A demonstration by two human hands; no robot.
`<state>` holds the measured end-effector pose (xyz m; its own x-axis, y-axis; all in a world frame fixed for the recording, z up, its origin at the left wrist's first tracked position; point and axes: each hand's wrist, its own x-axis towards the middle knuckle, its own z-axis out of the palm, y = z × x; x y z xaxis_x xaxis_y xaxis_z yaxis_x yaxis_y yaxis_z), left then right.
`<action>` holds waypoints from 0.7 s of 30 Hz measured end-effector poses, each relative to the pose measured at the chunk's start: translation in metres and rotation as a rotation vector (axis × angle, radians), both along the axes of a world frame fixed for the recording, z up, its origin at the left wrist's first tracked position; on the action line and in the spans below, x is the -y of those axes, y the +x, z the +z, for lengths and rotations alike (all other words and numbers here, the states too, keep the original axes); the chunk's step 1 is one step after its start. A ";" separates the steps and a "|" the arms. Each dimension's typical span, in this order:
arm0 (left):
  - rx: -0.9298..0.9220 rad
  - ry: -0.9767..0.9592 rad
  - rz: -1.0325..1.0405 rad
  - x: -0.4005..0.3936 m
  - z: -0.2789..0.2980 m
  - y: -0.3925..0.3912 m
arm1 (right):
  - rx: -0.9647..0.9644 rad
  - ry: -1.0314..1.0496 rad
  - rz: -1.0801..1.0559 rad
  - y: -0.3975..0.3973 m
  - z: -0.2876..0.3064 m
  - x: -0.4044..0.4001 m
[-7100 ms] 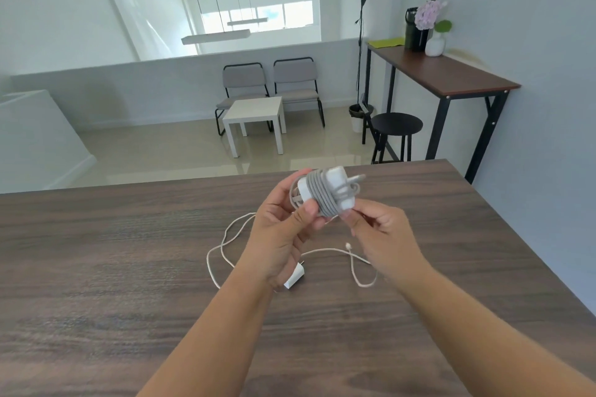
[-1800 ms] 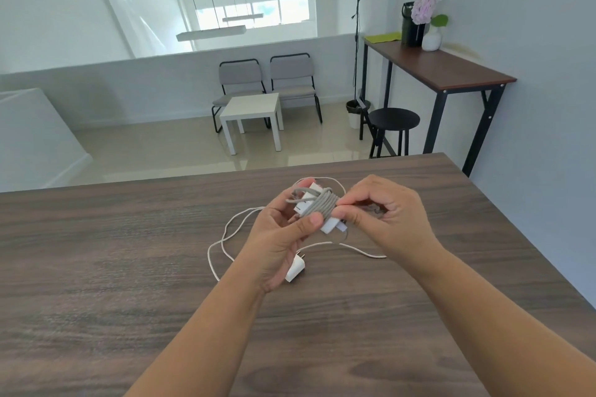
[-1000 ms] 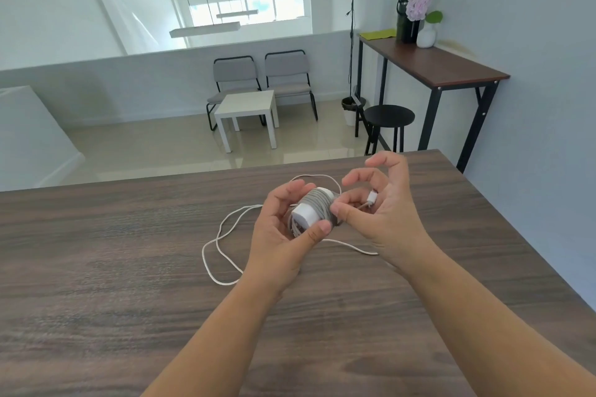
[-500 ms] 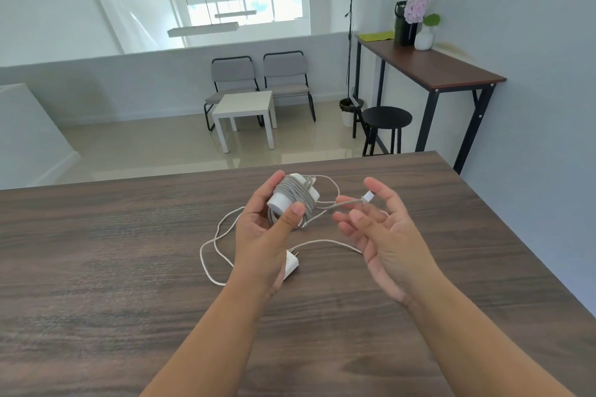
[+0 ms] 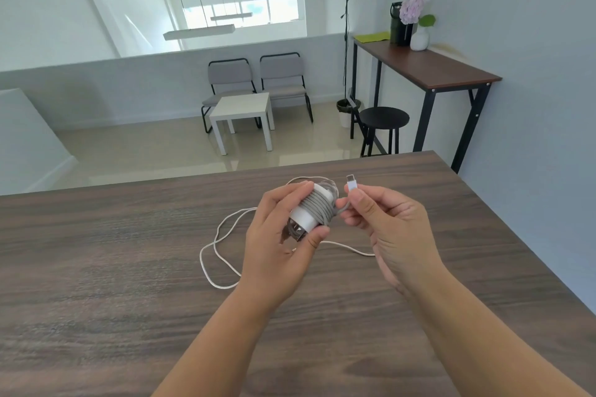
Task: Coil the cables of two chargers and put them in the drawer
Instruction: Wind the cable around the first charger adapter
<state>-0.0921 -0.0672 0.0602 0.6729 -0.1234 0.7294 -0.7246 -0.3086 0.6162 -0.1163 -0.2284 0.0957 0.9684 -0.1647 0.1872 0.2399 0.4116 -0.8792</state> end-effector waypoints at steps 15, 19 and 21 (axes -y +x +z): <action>0.219 0.075 -0.034 -0.011 0.001 0.005 | -0.199 -0.146 0.188 0.001 0.021 0.012; 0.190 0.080 -0.067 -0.013 0.005 0.002 | -0.224 -0.131 0.257 0.003 0.021 0.012; 0.165 0.072 -0.089 -0.014 0.005 0.000 | -0.239 -0.116 0.287 0.003 0.021 0.013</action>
<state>-0.0916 -0.0529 0.0650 0.5290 -0.2326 0.8161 -0.8403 -0.2776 0.4656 -0.1133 -0.2413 0.1167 0.9906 0.1281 -0.0476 -0.0875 0.3267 -0.9411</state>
